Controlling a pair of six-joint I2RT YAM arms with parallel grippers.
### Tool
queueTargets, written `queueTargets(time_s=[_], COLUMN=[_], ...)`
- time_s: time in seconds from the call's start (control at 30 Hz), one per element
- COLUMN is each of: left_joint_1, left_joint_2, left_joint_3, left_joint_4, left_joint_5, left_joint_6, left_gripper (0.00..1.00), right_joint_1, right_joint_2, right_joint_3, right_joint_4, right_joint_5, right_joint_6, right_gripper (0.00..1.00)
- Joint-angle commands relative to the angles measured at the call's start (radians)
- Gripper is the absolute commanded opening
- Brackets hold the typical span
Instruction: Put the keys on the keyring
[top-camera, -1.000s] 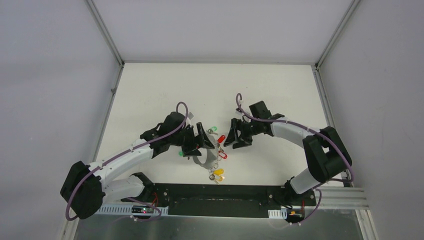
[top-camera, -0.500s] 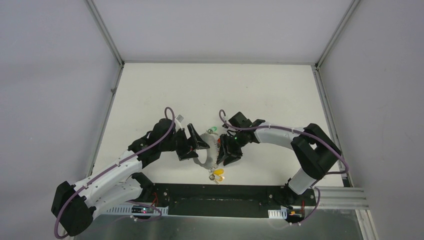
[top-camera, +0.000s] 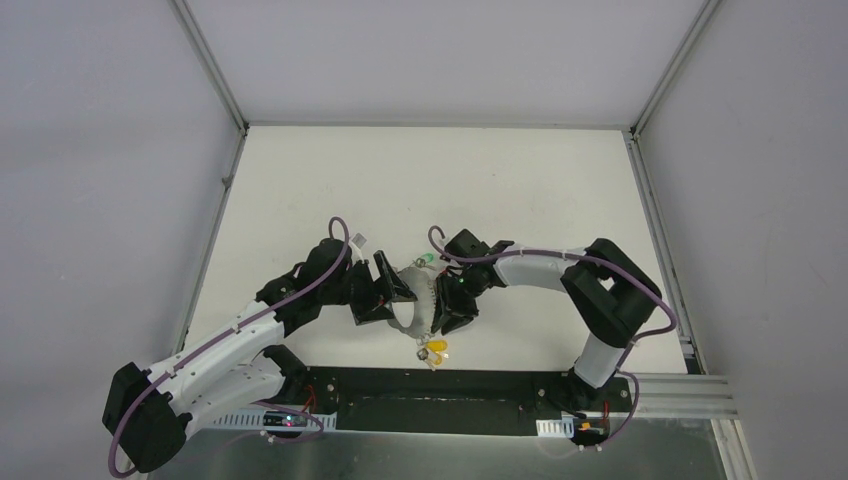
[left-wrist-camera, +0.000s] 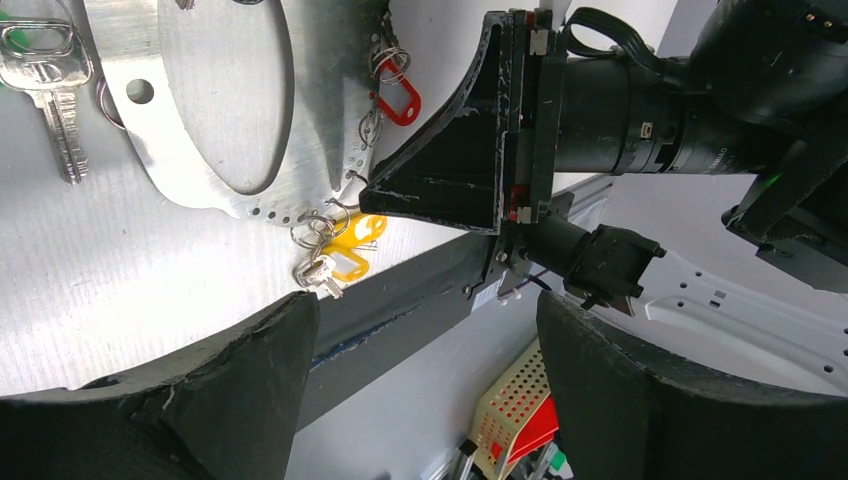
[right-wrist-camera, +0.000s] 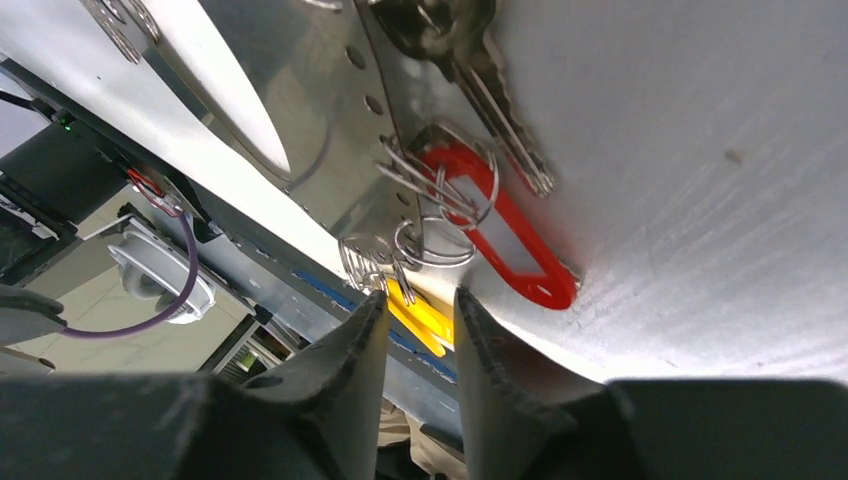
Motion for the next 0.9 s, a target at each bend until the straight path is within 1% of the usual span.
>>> queueTargets(time_s=[0.0,0.1,0.23,0.33,0.37,0.5,0.63,0.77,0.87], left_joint_1=[0.010,0.009,0.010,0.010,0.010,0.010,0.010,0.010,0.010], left_joint_2=[-0.014,-0.013,-0.010,-0.011,-0.013,-0.024,-0.046,-0.082,-0.113], left_joint_3=[0.023,0.023,0.023,0.025,0.026,0.038,0.063,0.091,0.112], left_joint_4=[-0.010,-0.016,-0.022,-0.026,-0.029,-0.041,-0.065,-0.082,-0.083], left_joint_5=[-0.027,-0.026,-0.022,-0.026,-0.030,-0.048,-0.080,-0.118,-0.149], left_joint_6=[0.004,0.008,0.011,0.014,0.016,0.037,0.080,0.134,0.177], left_gripper=[0.82,0.82,0.82,0.82,0.82,0.82,0.82,0.83,0.83], right_joint_1=[0.014,0.021,0.024,0.024,0.024,0.024,0.024,0.025,0.024], right_joint_2=[0.038,0.056,0.061,0.050,0.044,0.020,-0.021,-0.058,-0.098], right_joint_3=[0.037,0.047,0.055,0.054,0.055,0.098,0.170,0.235,0.266], right_joint_4=[0.025,0.036,0.039,0.032,0.026,-0.064,-0.183,-0.314,-0.371], right_joint_5=[0.028,0.018,0.008,0.009,0.009,0.030,0.076,0.137,0.196], right_joint_6=[0.024,0.027,0.023,0.016,0.009,-0.082,-0.232,-0.355,-0.426], right_gripper=[0.30,0.24,0.14,0.02,0.00,0.00,0.00,0.00,0.00])
